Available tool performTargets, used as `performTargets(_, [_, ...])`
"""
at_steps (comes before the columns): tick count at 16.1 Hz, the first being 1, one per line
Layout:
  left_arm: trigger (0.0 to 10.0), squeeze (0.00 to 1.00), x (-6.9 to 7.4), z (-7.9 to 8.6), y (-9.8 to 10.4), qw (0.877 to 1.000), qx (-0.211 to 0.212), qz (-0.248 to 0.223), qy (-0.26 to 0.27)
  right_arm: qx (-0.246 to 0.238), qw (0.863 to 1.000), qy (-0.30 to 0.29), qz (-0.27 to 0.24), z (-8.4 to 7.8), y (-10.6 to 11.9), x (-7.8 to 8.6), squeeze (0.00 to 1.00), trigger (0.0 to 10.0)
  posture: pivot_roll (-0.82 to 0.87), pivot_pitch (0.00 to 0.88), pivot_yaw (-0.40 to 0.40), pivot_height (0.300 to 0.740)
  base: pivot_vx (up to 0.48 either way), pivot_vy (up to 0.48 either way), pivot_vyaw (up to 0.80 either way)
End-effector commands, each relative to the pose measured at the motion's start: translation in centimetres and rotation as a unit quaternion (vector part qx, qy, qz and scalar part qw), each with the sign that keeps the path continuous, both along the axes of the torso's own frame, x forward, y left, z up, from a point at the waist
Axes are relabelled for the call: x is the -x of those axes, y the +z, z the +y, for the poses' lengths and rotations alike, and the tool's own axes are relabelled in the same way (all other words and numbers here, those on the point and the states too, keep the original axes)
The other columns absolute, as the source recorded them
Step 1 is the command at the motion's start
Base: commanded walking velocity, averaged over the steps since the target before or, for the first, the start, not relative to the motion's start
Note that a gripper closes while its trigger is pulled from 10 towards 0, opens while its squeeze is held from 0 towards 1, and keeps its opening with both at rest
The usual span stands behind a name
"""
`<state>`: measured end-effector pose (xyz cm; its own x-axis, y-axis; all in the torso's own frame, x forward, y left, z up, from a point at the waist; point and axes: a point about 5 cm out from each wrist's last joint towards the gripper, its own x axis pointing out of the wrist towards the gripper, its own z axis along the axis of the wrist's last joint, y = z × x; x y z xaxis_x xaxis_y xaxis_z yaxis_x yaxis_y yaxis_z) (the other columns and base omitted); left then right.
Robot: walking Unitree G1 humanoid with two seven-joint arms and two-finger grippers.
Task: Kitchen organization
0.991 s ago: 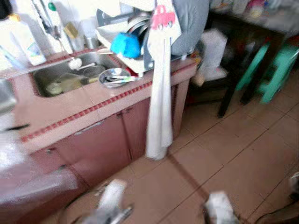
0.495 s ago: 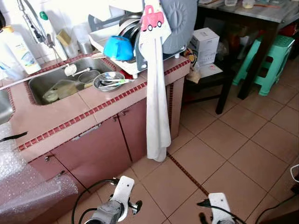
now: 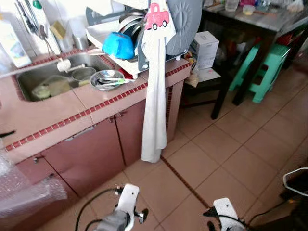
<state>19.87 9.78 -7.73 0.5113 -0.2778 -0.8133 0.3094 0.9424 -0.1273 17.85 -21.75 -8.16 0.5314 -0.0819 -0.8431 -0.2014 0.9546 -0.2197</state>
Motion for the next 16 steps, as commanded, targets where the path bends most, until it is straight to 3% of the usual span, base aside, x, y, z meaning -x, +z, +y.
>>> performTargets(1, [10.0, 0.0, 0.1, 0.2, -0.1, 1.0, -0.001, 0.001, 0.01, 0.002, 1.0, 0.016, -0.001, 0.1, 0.2, -0.4, 0.0, 10.0, -0.12, 0.0, -0.008, 0.74, 0.0, 0.0, 0.0])
performTargets(4, [10.0, 0.0, 0.0, 0.4, -0.1, 0.999, 0.009, 0.003, 0.031, 0.0, 0.999, 0.047, 0.003, 0.9, 0.2, -0.8, 0.0, 10.0, -0.07, 0.0, -0.044, 0.74, 0.0, 0.0, 0.0])
performTargets(10, [10.0, 0.0, -0.3, 1.3, 0.1, 1.0, 0.004, -0.011, 0.027, -0.028, 0.996, 0.082, 0.005, 3.7, 0.3, -1.9, 0.0, 10.0, 0.02, 0.0, -0.052, 0.74, 0.0, 0.0, 0.0])
performTargets(14, [10.0, 0.0, -0.7, 3.3, 0.2, 0.996, 0.0, -0.013, 0.083, -0.026, 0.993, 0.117, 0.006, 5.1, 0.3, -2.2, 0.0, 10.0, 0.07, 0.0, -0.063, 0.74, 0.0, 0.0, 0.0])
performTargets(16, [10.0, 0.0, -1.1, 3.2, 0.4, 0.997, 0.005, -0.02, 0.08, -0.018, 0.995, 0.103, 0.0, 4.2, 0.6, -2.6, 0.0, 10.0, 0.07, 0.0, -0.037, 0.74, 0.0, 0.0, 0.0])
